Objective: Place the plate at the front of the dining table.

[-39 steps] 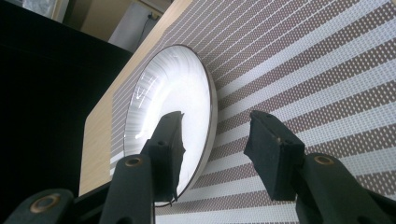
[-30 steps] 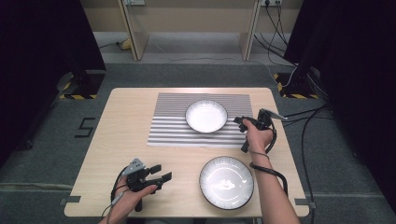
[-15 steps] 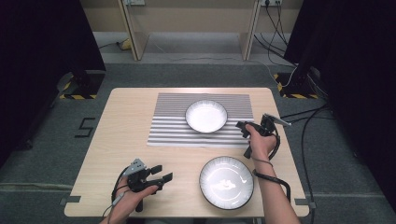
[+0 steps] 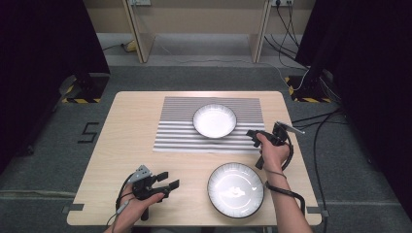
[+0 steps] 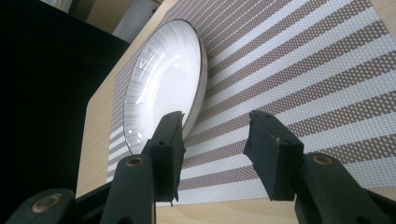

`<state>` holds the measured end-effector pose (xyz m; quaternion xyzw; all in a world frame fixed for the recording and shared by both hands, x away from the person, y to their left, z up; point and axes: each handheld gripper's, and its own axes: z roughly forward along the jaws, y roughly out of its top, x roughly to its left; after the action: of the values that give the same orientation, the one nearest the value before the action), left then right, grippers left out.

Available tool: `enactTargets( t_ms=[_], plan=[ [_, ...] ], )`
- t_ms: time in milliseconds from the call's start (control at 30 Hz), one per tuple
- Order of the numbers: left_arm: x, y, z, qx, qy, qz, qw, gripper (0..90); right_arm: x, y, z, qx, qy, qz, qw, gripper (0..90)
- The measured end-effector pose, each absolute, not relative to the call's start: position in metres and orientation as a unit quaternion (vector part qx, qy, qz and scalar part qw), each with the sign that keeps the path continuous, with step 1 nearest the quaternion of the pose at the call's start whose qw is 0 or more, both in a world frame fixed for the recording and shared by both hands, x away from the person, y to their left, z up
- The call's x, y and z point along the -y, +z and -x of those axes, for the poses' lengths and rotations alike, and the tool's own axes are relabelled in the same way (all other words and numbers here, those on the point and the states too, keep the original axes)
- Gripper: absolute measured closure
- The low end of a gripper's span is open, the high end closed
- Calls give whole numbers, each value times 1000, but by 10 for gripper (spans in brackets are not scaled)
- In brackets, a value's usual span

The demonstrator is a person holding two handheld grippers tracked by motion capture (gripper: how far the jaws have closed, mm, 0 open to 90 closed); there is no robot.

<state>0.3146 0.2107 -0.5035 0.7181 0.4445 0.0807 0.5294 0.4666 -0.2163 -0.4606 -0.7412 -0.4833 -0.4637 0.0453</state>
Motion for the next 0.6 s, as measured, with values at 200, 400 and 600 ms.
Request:
enactTargets(
  t_ms=[200,400,600],
  plan=[
    [-210,-504,-314,-444,81,-717,531,345,220,-461,-459,485,-464,740,44,555],
    [-210,-503,-314,-444,80,-717,531,344,223,-461,-452,484,-465,740,43,555],
    [-210,-503,-313,-443,79,-718,530,345,226,-463,-443,487,-464,739,42,555]
  ],
)
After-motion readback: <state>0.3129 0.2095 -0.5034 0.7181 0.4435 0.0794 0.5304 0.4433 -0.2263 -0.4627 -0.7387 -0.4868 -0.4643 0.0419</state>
